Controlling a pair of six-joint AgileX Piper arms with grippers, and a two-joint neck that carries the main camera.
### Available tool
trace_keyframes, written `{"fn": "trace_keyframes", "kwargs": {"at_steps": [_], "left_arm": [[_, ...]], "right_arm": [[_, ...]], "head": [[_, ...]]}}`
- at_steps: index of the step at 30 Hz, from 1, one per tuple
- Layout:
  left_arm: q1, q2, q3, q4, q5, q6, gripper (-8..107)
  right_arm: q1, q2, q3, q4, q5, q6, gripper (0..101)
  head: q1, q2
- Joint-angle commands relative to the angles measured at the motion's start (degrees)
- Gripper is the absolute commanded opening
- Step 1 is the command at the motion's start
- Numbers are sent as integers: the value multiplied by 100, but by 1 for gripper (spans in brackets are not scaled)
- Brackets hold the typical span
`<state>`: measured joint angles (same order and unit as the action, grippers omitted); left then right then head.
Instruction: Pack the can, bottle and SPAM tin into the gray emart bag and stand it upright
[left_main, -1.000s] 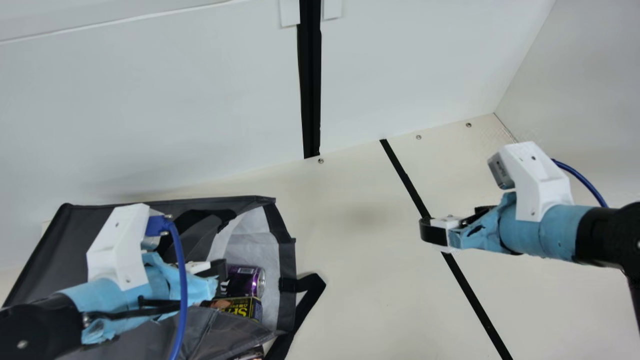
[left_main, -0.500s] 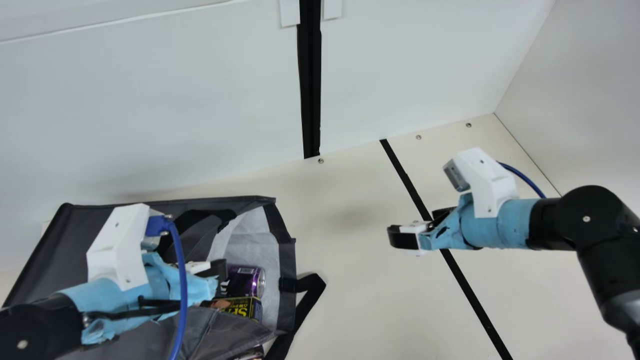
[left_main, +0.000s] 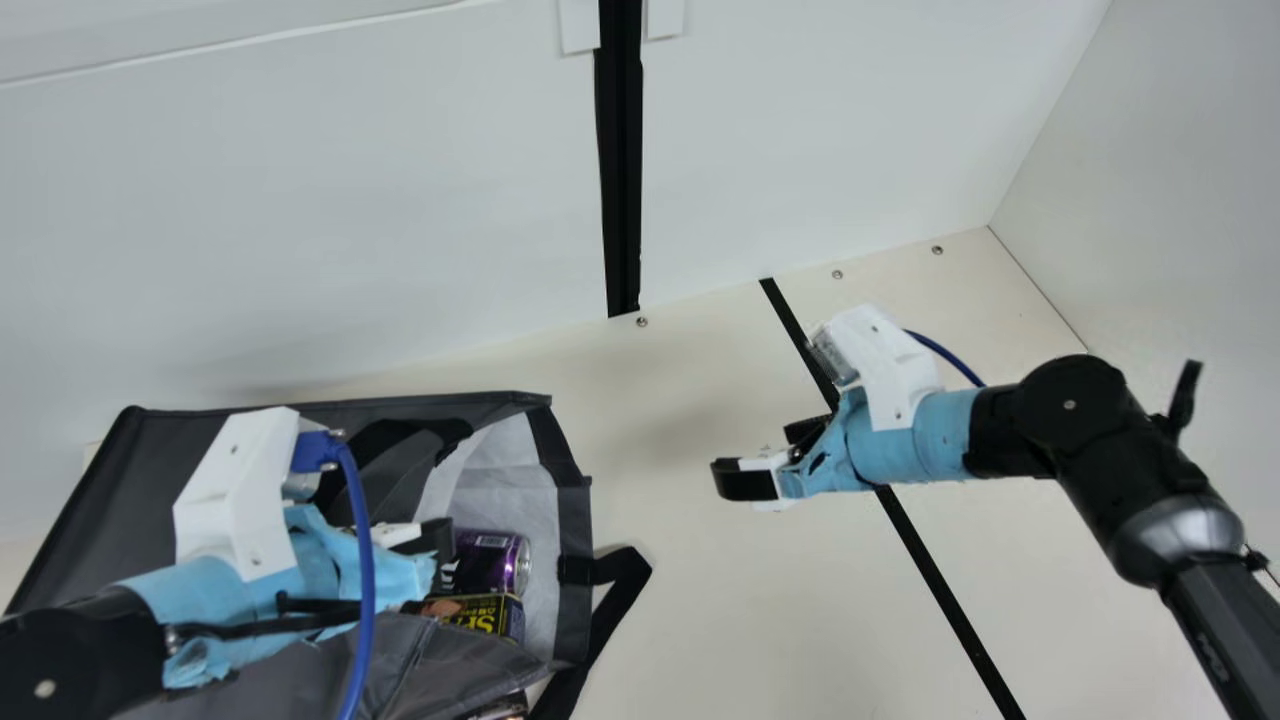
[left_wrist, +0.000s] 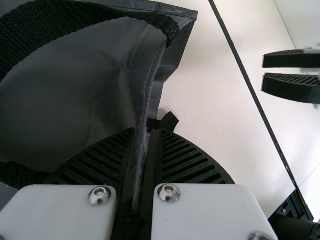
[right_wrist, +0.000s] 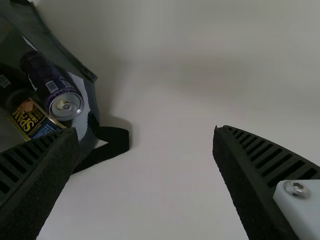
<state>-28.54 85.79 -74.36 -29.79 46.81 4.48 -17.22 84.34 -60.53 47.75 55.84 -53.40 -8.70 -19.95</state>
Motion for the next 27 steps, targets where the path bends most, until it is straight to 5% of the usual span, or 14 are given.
{"fn": "trace_keyframes", "kwargs": {"at_steps": [1,27], "left_arm": [[0,0,0,0,0,0,-8],[0,0,0,0,0,0,-8]], "right_arm": [[60,163,8,159,-16,-262,95],[998,1823,-141,1596,39,-1977,95]], "head": [[-130,-5],[-130,-5]]}}
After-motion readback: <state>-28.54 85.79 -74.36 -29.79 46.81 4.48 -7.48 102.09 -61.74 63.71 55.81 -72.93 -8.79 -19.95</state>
